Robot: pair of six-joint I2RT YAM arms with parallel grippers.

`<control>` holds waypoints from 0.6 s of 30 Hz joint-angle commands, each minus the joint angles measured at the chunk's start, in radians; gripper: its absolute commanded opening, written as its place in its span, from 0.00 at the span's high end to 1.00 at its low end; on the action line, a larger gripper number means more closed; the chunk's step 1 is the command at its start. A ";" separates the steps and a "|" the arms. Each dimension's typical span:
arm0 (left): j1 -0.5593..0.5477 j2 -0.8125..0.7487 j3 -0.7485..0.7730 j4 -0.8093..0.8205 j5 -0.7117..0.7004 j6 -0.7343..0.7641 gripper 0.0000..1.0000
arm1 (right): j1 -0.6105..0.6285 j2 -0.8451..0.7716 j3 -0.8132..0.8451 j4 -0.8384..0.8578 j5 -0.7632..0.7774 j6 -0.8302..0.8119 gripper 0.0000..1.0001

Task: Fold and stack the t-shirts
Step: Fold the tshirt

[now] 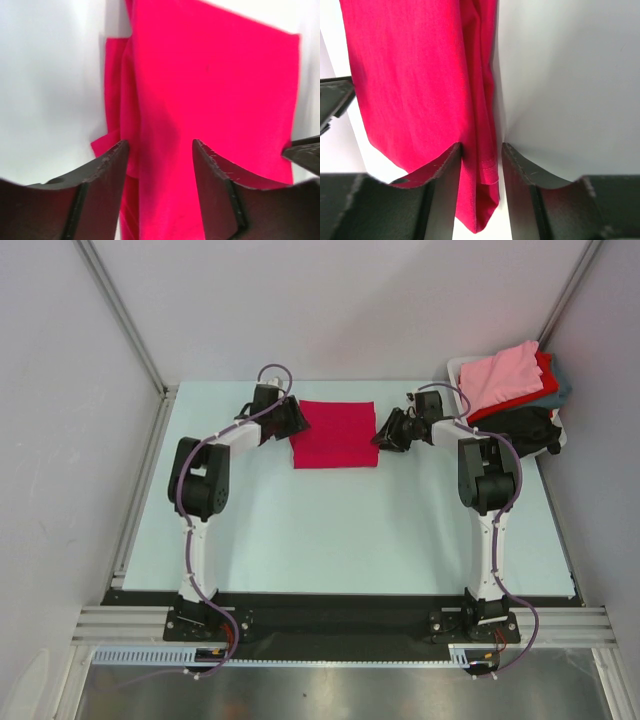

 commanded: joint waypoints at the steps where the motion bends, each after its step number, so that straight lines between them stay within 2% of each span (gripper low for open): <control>1: -0.001 0.013 0.044 -0.022 0.008 0.016 0.42 | -0.004 -0.025 0.034 -0.017 0.003 -0.012 0.59; 3: -0.001 0.017 0.052 -0.033 -0.001 0.019 0.44 | -0.004 -0.023 0.038 -0.017 0.000 -0.010 0.62; 6: -0.001 0.023 0.057 -0.036 0.008 0.021 0.53 | -0.001 -0.025 0.039 -0.014 -0.003 -0.010 0.70; 7: -0.001 0.025 0.058 -0.036 0.011 0.021 0.61 | -0.001 -0.026 0.041 -0.015 -0.003 -0.007 0.73; 8: -0.001 0.026 0.060 -0.034 0.017 0.020 0.64 | -0.001 -0.026 0.041 -0.017 -0.003 -0.009 0.75; 11: -0.001 0.027 0.069 -0.033 0.028 0.021 0.80 | -0.001 -0.032 0.044 -0.018 -0.010 -0.007 0.89; 12: 0.000 0.025 0.071 -0.034 0.030 0.023 0.85 | -0.001 -0.032 0.045 -0.020 -0.011 -0.009 0.98; 13: 0.000 0.023 0.072 -0.037 0.033 0.023 0.93 | -0.001 -0.035 0.048 -0.024 -0.011 -0.009 1.00; 15: 0.002 0.010 0.068 -0.040 0.034 0.026 1.00 | -0.001 -0.048 0.047 -0.028 -0.011 -0.009 1.00; 18: 0.005 -0.022 0.049 -0.044 0.036 0.029 1.00 | 0.001 -0.066 0.044 -0.032 -0.014 -0.009 1.00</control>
